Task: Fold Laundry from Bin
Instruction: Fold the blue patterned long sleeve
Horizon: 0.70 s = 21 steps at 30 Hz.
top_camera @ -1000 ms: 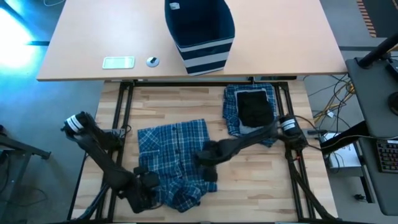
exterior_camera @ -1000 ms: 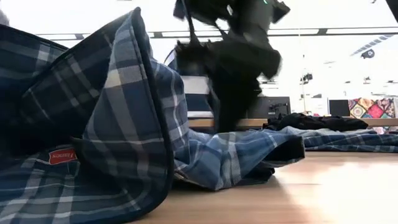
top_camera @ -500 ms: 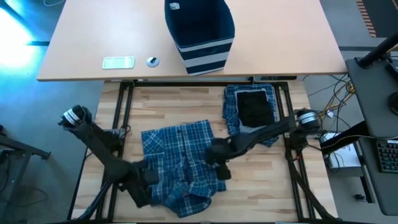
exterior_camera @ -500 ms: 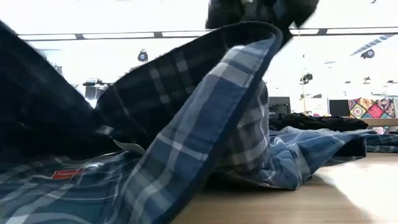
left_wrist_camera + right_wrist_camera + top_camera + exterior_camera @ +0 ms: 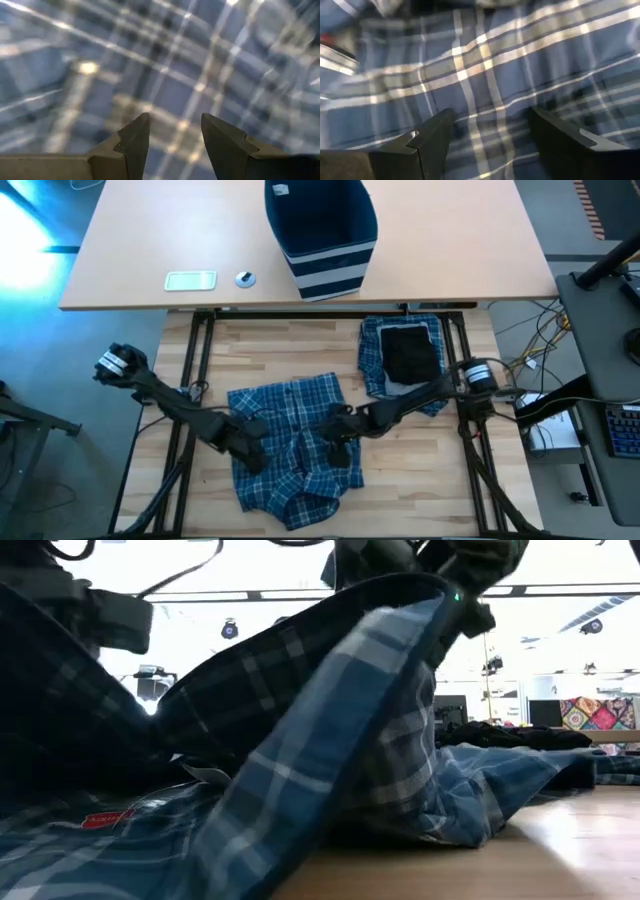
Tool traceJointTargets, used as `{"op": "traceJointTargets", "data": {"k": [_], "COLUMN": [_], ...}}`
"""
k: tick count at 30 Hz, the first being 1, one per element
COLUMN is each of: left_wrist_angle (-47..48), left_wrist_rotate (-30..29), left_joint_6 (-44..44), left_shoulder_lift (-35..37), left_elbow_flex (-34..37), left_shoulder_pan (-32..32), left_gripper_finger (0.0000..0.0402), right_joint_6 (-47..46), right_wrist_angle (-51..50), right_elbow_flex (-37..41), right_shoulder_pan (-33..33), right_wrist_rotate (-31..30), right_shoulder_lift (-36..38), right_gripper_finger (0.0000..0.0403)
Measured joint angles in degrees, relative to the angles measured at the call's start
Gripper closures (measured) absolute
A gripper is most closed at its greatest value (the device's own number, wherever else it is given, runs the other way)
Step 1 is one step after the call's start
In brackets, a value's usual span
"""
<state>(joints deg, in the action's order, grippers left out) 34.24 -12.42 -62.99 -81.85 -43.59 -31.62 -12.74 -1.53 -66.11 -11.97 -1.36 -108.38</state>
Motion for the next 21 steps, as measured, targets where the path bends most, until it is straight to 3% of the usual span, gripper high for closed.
{"op": "traceJointTargets", "data": {"k": [3, 9, 13, 21], "left_wrist_angle": [-7.4, -2.8, -6.2, -15.5], "left_wrist_rotate": [1.6, 0.8, -0.3, -0.3], "left_joint_6": [-1.6, 4.7, 8.6, 14.1], "left_shoulder_lift": [-1.3, 0.8, 0.0, -7.4], "left_elbow_flex": [1.0, -5.3, -5.2, -4.4], "left_shoulder_pan": [1.4, 2.8, 3.0, 2.8], "left_gripper_finger": [0.0233, 0.0215, 0.0207, 0.0205], "right_joint_6": [-0.5, 2.4, 5.4, 8.3], "right_wrist_angle": [0.4, -3.8, -2.2, -1.8], "right_elbow_flex": [-0.9, -4.5, -8.6, -14.2], "right_shoulder_pan": [-0.1, -0.3, -0.5, -2.6], "right_wrist_rotate": [1.1, 3.5, 3.5, 0.8], "right_shoulder_lift": [-3.1, -0.7, -0.2, -10.7], "right_gripper_finger": [0.0148, 0.0151, 0.0152, 0.0152]}}
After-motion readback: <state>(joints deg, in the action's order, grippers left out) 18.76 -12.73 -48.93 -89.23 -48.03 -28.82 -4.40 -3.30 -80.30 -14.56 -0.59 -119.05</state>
